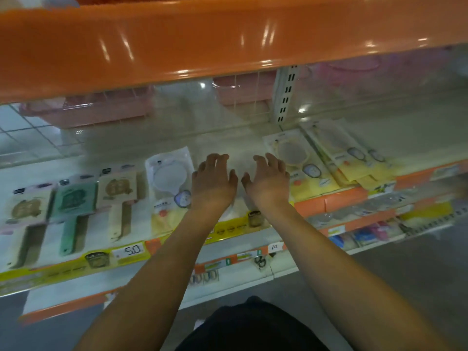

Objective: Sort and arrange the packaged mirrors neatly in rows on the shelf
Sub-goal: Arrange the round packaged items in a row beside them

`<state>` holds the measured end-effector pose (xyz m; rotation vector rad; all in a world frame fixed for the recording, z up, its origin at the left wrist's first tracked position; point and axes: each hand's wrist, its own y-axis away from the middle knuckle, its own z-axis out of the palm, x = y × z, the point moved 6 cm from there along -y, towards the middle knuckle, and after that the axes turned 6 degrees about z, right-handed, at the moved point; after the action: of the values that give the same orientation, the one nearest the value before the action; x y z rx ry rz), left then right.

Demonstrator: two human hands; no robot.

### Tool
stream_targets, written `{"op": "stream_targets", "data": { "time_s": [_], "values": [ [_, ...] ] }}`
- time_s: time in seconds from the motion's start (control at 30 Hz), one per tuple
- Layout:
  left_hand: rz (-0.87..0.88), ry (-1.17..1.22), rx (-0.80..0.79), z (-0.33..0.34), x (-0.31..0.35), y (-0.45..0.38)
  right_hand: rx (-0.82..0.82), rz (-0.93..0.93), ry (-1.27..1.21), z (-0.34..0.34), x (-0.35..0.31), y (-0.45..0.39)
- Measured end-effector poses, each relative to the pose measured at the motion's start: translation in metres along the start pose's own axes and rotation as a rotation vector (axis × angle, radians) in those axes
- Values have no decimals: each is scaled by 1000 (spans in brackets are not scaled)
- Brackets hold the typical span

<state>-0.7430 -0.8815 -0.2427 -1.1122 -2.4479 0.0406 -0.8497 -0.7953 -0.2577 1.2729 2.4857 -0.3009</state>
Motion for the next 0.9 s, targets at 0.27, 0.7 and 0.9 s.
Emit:
{"op": "stream_targets", "data": {
  "time_s": [0.27,0.7,0.9],
  "values": [
    [68,9,-60,34,59,-17,50,32,63,-23,58,-19],
    [37,-38,-110,59,95,-30,-19,114,234,-23,105,-46],
    [11,-42,-116,64,97,-31,38,40,168,-22,103,-43]
  ]
}}
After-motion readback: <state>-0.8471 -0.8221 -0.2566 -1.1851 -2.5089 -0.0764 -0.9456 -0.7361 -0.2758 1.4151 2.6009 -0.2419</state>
